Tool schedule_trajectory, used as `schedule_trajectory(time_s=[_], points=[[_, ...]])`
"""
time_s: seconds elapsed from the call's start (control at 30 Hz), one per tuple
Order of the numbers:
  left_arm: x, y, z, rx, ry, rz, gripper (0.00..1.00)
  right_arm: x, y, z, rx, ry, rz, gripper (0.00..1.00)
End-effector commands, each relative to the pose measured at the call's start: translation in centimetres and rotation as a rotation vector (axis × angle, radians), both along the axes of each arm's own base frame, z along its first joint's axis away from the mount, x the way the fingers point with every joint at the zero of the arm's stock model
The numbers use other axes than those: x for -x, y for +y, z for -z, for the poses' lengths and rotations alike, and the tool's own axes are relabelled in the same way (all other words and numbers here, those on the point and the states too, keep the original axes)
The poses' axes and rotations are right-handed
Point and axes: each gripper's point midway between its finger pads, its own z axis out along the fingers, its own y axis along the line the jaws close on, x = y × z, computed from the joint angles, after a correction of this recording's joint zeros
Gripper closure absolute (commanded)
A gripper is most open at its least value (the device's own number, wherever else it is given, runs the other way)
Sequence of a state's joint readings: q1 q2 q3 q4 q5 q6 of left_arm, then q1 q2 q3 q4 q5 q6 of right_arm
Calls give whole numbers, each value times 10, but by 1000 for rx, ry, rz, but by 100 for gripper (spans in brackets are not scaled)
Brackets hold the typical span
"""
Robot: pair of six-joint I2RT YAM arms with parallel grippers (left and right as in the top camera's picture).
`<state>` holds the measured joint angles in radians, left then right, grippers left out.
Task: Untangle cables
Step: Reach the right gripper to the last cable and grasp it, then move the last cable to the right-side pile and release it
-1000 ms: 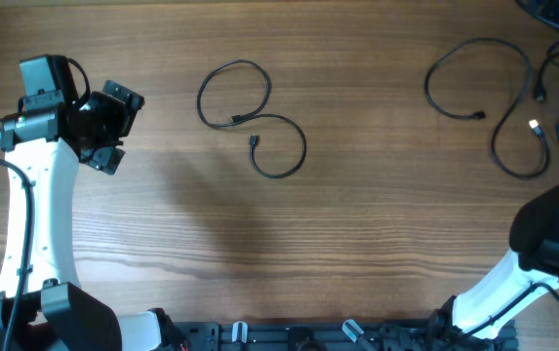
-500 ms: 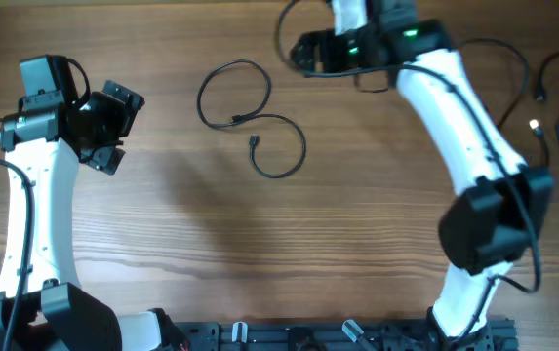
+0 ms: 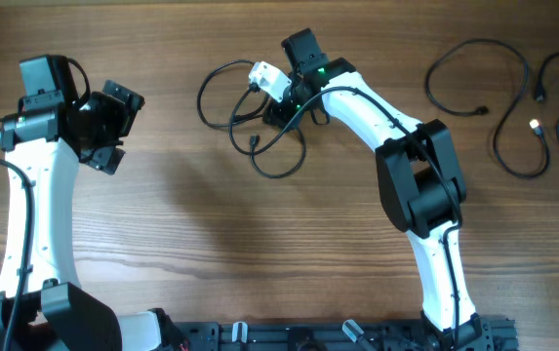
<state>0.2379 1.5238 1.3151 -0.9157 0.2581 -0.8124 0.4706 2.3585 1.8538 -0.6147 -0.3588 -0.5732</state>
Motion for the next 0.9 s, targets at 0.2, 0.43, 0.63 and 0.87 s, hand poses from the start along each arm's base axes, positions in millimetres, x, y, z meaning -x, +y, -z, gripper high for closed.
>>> schedule_trajectory(time_s=[0.2, 0.43, 0.63, 0.87], points=[[-2, 4, -10, -32, -30, 7, 0, 3, 2, 17, -30, 108, 139, 47], [-2, 4, -10, -32, -30, 7, 0, 22, 12, 33, -31, 134, 22, 62], [-2, 4, -10, -32, -30, 7, 0, 14, 16, 22, -66, 166, 143, 92], [-2, 4, -10, -32, -30, 7, 0, -26, -84, -273, -292, -284, 575, 96]])
